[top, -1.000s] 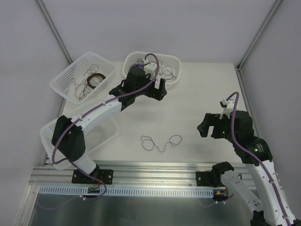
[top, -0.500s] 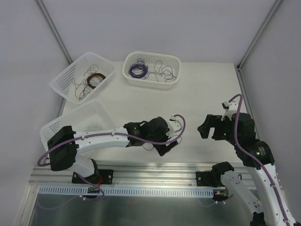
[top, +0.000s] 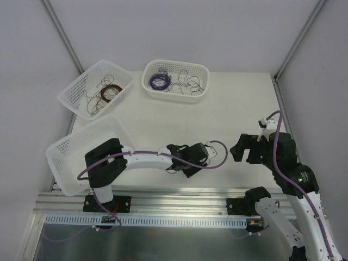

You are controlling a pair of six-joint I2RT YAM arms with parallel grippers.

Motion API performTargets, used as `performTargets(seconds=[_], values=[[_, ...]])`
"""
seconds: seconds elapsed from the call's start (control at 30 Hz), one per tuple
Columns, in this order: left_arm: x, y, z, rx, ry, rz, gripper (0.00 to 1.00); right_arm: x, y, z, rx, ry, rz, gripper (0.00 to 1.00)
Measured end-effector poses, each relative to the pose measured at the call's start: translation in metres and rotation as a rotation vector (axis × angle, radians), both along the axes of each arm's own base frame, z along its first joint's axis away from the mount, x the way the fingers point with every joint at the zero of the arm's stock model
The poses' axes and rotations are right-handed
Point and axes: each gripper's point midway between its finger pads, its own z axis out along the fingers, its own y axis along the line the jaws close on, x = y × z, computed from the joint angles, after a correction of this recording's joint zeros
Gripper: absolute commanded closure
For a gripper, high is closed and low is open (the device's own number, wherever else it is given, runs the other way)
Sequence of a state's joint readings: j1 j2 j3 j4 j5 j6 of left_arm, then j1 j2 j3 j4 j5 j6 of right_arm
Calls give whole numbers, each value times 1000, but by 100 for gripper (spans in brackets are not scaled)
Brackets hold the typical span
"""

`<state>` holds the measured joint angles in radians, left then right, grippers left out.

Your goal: Untangle the cables

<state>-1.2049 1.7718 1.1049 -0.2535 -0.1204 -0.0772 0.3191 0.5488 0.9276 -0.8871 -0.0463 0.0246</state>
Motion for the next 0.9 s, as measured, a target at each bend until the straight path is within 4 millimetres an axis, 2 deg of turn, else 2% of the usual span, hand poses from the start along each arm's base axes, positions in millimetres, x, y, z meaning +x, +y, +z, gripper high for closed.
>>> performTargets(seconds=[0.03,0.07,0.17,0.3,0.43,0.6,0.77,0.9], values=[[1,-1,0,0,-2,2,69,0,0,0,-1,0,-3,3],[1,-1,1,2,-3,4,81,0,-1,0,-2,-1,-5,3],[3,2,1,12,-10,14,100,1,-1,0,-4,-1,-8,3],[4,6,6,20,-22,15,100,1,-1,0,-4,-1,-8,3],[12,9,28,1,-74,27,100,1,-2,0,-7,-2,-11,3],[35,6,79,-86,-146,62,100,2,-7,0,-20,-10,-33,3],[86,6,145,-207,-236,150,100,2,-14,4,-32,-42,-64,3],[134,18,199,-291,-315,242,100,2,-16,6,-36,-55,-77,3]])
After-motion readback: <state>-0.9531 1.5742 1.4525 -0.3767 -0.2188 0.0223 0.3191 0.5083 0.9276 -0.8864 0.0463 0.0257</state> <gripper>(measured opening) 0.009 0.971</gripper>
